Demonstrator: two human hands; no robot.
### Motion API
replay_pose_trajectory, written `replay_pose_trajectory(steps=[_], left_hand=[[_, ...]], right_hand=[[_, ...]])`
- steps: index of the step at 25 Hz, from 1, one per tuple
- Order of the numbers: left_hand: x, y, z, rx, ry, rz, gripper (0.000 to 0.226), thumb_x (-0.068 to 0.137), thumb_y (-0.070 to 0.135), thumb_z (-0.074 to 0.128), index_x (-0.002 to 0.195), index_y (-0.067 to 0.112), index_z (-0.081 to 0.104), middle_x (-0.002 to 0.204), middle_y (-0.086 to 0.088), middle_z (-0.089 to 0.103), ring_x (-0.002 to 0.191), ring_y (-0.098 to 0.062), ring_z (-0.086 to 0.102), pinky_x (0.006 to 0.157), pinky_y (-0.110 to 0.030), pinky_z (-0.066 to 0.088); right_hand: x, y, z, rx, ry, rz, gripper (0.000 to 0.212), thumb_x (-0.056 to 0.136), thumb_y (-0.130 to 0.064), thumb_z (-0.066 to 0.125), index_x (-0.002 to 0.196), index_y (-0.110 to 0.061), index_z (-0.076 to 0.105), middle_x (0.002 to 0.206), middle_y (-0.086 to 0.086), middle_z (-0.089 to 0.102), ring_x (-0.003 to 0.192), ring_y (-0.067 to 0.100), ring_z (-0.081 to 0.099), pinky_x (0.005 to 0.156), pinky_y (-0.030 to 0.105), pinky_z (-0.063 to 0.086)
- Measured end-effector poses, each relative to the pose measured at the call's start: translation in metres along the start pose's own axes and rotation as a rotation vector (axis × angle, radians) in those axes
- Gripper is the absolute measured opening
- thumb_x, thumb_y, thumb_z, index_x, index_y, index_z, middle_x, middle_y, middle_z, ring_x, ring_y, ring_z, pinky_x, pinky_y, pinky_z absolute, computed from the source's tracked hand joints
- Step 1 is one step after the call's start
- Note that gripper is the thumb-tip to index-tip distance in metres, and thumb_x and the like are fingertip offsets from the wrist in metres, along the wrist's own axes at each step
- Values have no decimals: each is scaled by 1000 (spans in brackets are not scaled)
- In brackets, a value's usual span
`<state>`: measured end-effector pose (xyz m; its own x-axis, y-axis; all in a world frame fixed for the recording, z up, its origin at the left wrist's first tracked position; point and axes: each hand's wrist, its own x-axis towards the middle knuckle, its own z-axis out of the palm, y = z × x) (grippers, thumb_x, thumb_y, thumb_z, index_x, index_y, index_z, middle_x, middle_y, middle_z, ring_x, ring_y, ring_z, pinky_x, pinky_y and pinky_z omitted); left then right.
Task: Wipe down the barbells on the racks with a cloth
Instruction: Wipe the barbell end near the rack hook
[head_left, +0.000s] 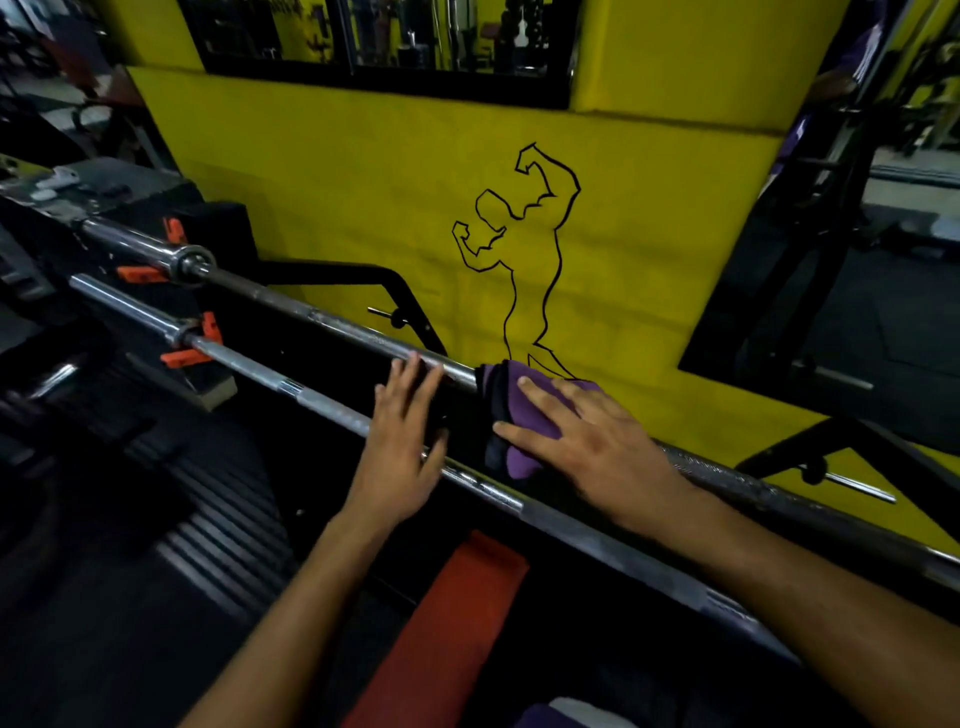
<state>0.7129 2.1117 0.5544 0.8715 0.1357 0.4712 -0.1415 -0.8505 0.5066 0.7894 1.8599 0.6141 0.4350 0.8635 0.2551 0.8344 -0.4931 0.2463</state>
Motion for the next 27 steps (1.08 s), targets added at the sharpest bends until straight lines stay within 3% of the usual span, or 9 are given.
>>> replay_pose_trajectory(steps=[5, 8, 12, 14, 17, 20, 23, 25, 27], left_hand=[[-31, 55, 5, -281, -7, 118, 89, 81, 8, 73, 157, 13, 27, 169, -8, 9, 156, -31, 6, 123, -62, 10], [-51, 66, -1, -412, -36, 221, 59, 84, 15, 70, 138, 4, 50, 163, -13, 29, 154, -33, 19, 125, -51, 13], [-83, 65, -7, -579, -181, -152, 41, 83, 1, 78, 111, 28, 63, 106, 21, 71, 100, 5, 66, 87, -19, 49], [-93, 65, -9, -618, -209, -273, 40, 86, 4, 76, 116, 27, 62, 109, 23, 72, 101, 6, 66, 87, -16, 50], [-91, 63, -21, -769, -344, -361, 52, 88, 17, 79, 134, 20, 56, 129, 5, 68, 122, -15, 63, 107, -34, 47], [-86, 58, -36, -859, -423, -387, 63, 85, 8, 81, 140, 16, 53, 138, 0, 63, 131, -19, 57, 111, -34, 43], [-84, 46, -54, -920, -389, -525, 41, 84, 5, 80, 121, 16, 66, 122, 4, 72, 117, -12, 65, 97, -23, 50], [-80, 41, -59, -984, -322, -502, 34, 89, 15, 75, 123, 13, 67, 125, -11, 70, 120, -22, 62, 98, -28, 50], [-66, 53, -60, -1139, -249, -451, 42, 94, 15, 66, 135, 9, 60, 134, -14, 65, 127, -26, 59, 101, -30, 49]], right_hand=[[-37, -25, -27, 186, 4, -89, 66, 90, -30, 43, 154, -37, 34, 153, 10, 48, 134, 32, 53, 106, 48, 48], [-53, -48, -28, 639, -160, -64, 80, 90, -14, 54, 156, -47, 22, 155, -4, 42, 139, 13, 46, 109, 36, 45], [-52, -55, -28, 1250, -170, 232, 64, 99, -32, 63, 148, -54, 28, 146, -19, 47, 131, -1, 50, 113, 35, 43], [-41, -52, -34, 1278, -343, 278, 73, 86, -54, 73, 143, -58, 27, 138, -17, 53, 121, -1, 58, 106, 37, 49], [-21, -58, -34, 990, -535, 175, 76, 72, -69, 75, 134, -56, 33, 128, -15, 62, 113, 2, 61, 98, 34, 53], [4, -55, -33, 1143, -503, 201, 39, 76, -41, 72, 112, -31, 59, 101, -11, 72, 89, 5, 66, 84, 33, 55], [29, -37, -47, 1448, -562, 385, 10, 77, -11, 65, 87, -13, 67, 81, 1, 66, 73, 13, 61, 66, 28, 46], [44, -15, -67, 1638, -544, 487, 16, 67, -13, 77, 82, -16, 71, 78, 5, 69, 65, 15, 65, 60, 24, 49], [53, 1, -76, 1886, -544, 528, 53, 39, -26, 97, 86, -12, 76, 83, 11, 74, 67, 21, 71, 64, 28, 57]])
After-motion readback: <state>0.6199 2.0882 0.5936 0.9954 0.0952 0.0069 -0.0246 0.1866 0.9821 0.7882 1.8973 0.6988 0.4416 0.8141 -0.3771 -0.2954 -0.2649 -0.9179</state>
